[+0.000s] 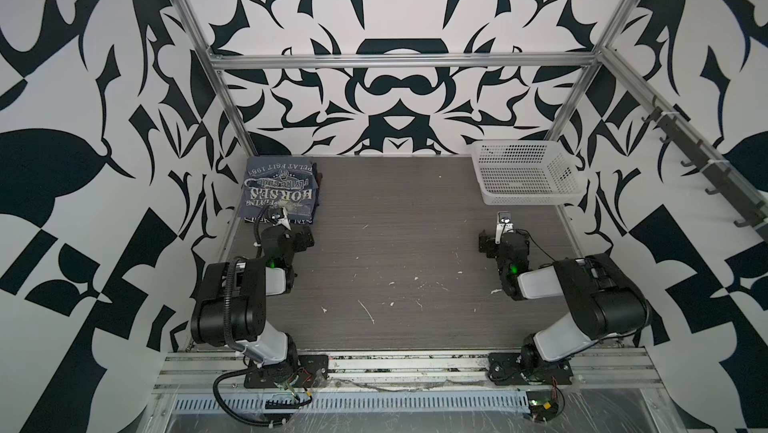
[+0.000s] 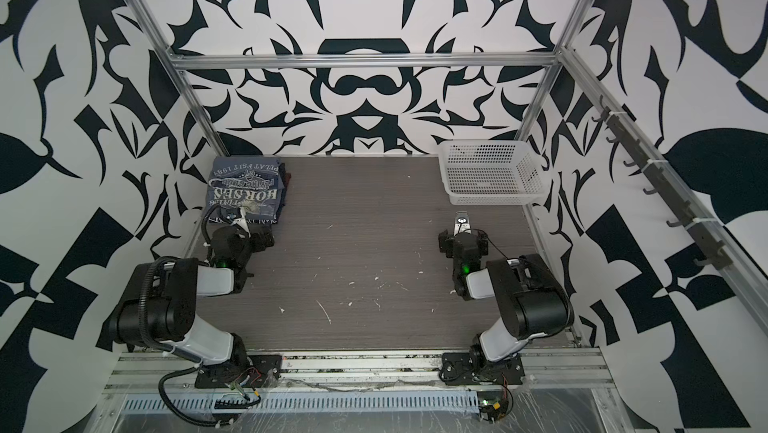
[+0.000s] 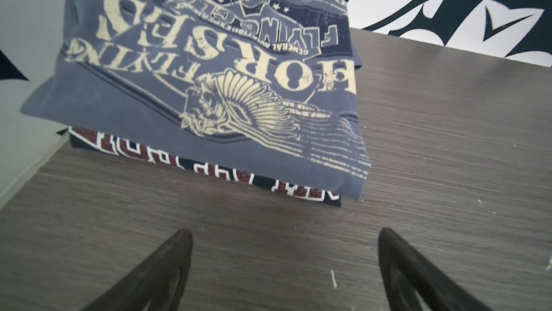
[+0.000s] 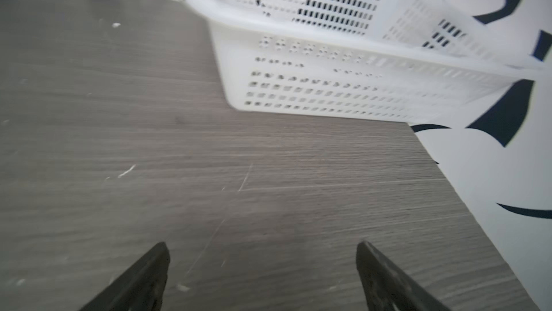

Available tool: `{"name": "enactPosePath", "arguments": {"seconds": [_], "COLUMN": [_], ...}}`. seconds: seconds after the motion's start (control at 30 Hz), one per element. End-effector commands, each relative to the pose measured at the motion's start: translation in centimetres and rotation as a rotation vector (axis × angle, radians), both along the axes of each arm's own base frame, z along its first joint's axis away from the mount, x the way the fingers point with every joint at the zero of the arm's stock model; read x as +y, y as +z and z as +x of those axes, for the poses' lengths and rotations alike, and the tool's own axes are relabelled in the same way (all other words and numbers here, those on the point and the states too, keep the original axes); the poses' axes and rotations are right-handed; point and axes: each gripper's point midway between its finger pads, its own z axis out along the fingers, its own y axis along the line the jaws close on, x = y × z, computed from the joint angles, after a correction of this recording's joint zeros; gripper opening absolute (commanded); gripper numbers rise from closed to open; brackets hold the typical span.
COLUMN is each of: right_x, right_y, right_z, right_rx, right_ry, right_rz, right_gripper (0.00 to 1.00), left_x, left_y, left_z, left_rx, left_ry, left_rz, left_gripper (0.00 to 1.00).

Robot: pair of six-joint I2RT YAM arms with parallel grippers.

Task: Fold and stack the tank tops

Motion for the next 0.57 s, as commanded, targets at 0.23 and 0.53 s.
{"name": "enactPosePath", "arguments": {"seconds": [0.23,0.53], "right_x": [-0.64,-0.66], "right_y": [1.72,1.71], "right_z": [0.89,0.91], "right_rx": [-0.064,-0.064], "right_ry": [-0.048,-0.049], "right_rz": [0.048,0.048], "right_gripper": [1.0,1.0], "left_x": [0.07,0.03], "left_y": [1.31,1.3], "left_z": [0.65,0.6], "left_rx": [-0.05,-0.049], "left_ry": [-0.004,-0.001], "left_rz": [0.014,0.007], "left_gripper": [0.99,0.99]}}
